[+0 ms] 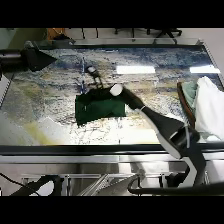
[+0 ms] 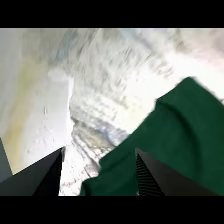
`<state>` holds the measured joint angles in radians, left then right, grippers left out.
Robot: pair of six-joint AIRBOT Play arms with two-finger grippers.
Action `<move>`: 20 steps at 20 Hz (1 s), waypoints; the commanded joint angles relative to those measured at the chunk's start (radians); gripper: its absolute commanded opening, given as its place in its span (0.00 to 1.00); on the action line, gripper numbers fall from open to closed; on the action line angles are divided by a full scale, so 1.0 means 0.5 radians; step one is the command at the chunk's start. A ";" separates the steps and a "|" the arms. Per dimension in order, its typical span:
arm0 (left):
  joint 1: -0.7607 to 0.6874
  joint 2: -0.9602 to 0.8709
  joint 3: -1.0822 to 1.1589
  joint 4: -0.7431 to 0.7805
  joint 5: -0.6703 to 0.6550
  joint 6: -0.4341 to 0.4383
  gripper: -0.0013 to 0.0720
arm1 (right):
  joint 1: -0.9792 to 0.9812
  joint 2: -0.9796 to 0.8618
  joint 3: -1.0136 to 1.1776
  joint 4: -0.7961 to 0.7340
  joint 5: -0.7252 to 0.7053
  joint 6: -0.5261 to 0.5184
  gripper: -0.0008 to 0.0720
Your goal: Fold the shirts.
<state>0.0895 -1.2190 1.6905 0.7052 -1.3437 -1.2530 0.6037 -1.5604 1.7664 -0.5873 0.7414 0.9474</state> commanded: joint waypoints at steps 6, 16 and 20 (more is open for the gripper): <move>0.009 0.022 -0.041 0.003 -0.056 0.030 0.03 | -0.961 0.137 -0.003 -0.568 1.035 0.681 0.71; 0.009 0.021 -0.042 0.008 -0.079 0.090 0.03 | -0.819 -0.457 -0.003 -0.417 1.010 0.694 0.93; 0.009 0.021 -0.042 0.008 -0.084 0.114 0.03 | -0.786 -0.483 -0.002 -0.054 1.011 0.510 0.61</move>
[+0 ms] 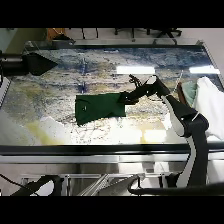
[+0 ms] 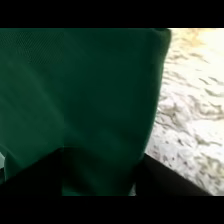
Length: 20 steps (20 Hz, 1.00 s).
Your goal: Fold the shirts.
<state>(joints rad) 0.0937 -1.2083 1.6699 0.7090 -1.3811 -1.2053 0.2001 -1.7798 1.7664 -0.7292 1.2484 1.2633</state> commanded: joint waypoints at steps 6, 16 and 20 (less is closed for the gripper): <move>0.001 0.000 -0.001 0.007 -0.017 0.017 0.03 | -0.064 0.243 0.072 0.562 0.017 -0.300 0.05; 0.001 0.000 -0.001 0.008 -0.067 0.016 0.03 | -1.225 0.936 0.288 0.552 -0.350 0.073 0.05; 0.001 0.000 -0.001 0.008 -0.068 0.017 0.03 | -1.744 1.003 0.288 0.372 -0.042 0.416 0.05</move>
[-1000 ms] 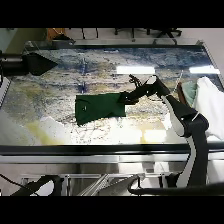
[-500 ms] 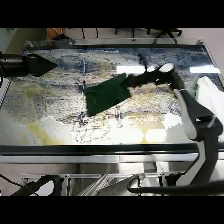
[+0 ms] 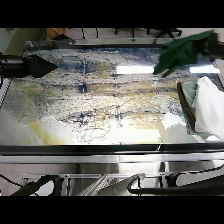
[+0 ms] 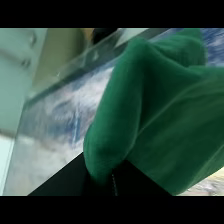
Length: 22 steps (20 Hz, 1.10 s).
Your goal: Fold the shirts.
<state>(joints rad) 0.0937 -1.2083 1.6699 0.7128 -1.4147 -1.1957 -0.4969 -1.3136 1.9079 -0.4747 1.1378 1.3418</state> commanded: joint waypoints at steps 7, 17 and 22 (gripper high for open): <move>0.001 0.000 -0.002 0.000 -0.092 -0.002 0.03 | -0.757 0.186 0.005 -0.996 1.052 0.612 0.05; 0.001 0.000 -0.002 0.005 -0.173 0.006 0.03 | -0.757 0.340 -0.609 -1.899 1.351 0.898 0.05; 0.001 0.000 -0.002 0.005 -0.172 0.005 0.03 | -0.757 0.335 -1.110 -1.923 1.102 0.867 0.57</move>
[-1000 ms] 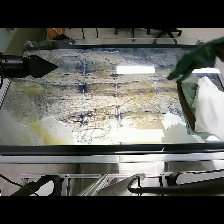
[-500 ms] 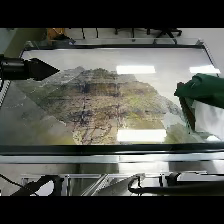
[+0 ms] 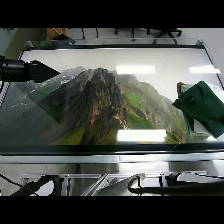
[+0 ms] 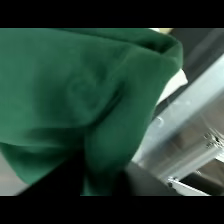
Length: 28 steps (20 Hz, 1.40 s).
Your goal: Fold the shirts.
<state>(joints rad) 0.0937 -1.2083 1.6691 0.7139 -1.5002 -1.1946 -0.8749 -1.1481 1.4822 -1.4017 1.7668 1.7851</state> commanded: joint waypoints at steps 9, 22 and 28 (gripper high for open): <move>0.002 0.000 0.000 0.002 0.099 0.003 0.03 | 0.000 -0.040 0.472 0.029 0.081 -0.114 0.65; 0.001 0.260 -0.403 -0.002 0.145 -0.085 0.03 | 0.858 0.146 0.579 0.750 -0.215 -0.175 0.05; 0.001 0.699 -1.245 0.000 0.286 -0.005 0.03 | 1.972 0.474 -0.214 0.421 -0.809 -0.175 0.05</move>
<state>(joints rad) 0.0937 -0.9535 1.2232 0.7136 -1.4040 -1.2163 -0.1272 -0.9813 1.5478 -1.1160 1.5230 1.7004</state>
